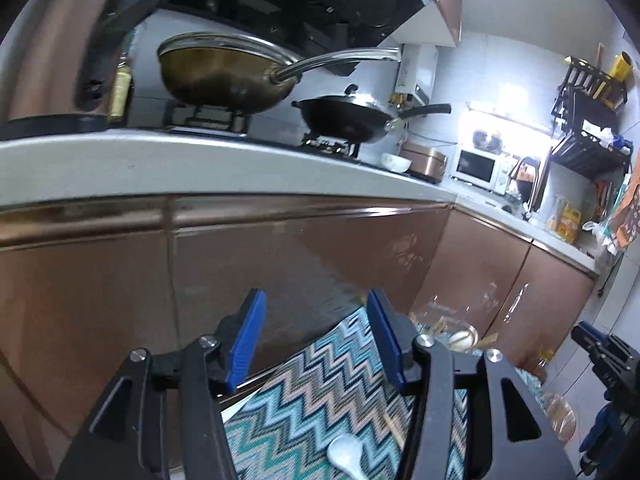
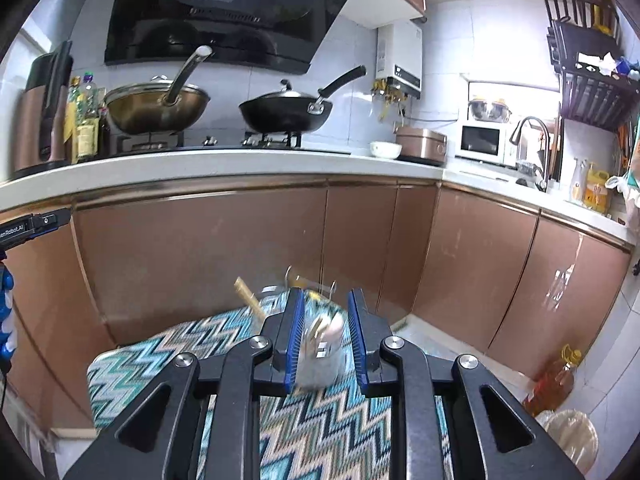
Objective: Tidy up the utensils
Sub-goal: 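Raise both open tools from the holder and move back toward the utensils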
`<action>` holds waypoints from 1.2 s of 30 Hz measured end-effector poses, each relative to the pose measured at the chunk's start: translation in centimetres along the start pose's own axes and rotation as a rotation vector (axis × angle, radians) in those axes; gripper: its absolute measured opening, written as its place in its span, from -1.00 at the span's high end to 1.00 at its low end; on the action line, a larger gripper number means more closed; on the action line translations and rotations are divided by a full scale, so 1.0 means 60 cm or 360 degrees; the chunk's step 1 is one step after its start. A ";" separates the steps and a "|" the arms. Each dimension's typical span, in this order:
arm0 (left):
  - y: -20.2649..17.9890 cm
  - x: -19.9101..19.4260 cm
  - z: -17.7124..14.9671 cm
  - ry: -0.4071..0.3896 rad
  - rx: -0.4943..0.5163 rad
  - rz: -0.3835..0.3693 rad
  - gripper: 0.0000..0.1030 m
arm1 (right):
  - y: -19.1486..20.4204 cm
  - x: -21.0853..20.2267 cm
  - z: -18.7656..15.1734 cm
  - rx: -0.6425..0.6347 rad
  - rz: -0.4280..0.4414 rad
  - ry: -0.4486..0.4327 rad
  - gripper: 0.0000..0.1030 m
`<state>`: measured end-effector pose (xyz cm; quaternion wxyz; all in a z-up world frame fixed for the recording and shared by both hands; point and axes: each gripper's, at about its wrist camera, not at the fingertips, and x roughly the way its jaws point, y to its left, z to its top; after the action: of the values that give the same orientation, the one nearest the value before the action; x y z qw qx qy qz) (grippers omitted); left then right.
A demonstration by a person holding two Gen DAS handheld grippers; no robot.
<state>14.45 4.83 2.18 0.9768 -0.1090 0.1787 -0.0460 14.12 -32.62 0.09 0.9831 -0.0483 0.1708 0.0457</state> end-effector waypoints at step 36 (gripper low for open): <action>0.056 -0.035 -0.085 0.0397 -0.0007 -0.0056 -0.03 | 0.029 -0.075 -0.073 0.0034 0.0084 0.0217 0.40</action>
<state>10.84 7.35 -2.56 0.9458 -0.1076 0.2970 -0.0759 8.26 -31.69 -2.63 0.9681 -0.0364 0.2390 0.0663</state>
